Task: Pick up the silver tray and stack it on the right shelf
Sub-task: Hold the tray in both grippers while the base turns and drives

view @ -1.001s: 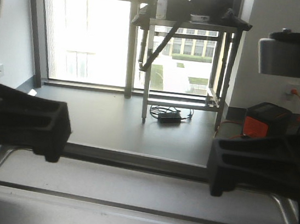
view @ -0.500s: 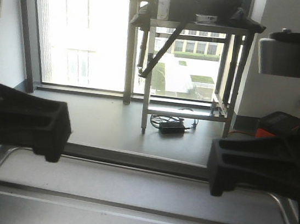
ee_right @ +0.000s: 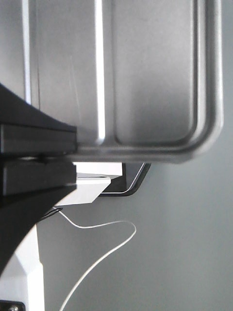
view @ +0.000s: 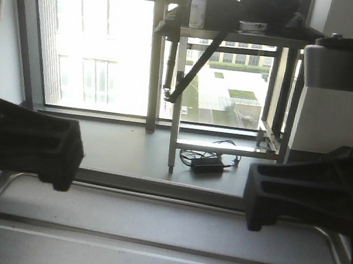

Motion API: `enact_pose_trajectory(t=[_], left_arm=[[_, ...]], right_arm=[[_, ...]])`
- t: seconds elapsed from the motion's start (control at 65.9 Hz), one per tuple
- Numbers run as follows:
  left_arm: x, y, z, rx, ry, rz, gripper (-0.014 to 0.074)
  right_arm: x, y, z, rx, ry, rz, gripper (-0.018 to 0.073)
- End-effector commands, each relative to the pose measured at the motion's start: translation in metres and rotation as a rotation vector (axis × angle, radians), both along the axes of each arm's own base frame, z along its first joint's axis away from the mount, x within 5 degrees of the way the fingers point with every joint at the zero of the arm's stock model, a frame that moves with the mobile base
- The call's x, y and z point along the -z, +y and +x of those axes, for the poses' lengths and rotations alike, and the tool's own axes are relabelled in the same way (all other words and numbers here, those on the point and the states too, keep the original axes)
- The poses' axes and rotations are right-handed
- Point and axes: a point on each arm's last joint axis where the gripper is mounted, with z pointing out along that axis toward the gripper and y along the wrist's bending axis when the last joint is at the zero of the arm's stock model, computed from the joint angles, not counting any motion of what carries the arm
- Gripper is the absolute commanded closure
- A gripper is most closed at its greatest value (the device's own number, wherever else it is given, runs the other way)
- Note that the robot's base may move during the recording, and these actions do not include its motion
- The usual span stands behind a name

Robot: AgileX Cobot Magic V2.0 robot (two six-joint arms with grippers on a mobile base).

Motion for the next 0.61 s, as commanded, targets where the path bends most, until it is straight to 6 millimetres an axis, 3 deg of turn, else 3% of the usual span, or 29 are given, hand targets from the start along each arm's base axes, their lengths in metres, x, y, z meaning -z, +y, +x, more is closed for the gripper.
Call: enact_pose_trajectory(t=[0.0,0.591], left_arm=[[-0.0086,0.0329,-0.0002,-0.085,-0.011,0.313,0.0696],[-0.0086,0.0329,-0.0002,-0.085,-0.011,0.313,0.0696]], right_arm=[[-0.0072,-0.0281,-0.0053,0.022,0.052,-0.264,0.0489],[-0.0072,-0.0281,-0.0053,0.022,0.052,-0.264,0.0489]])
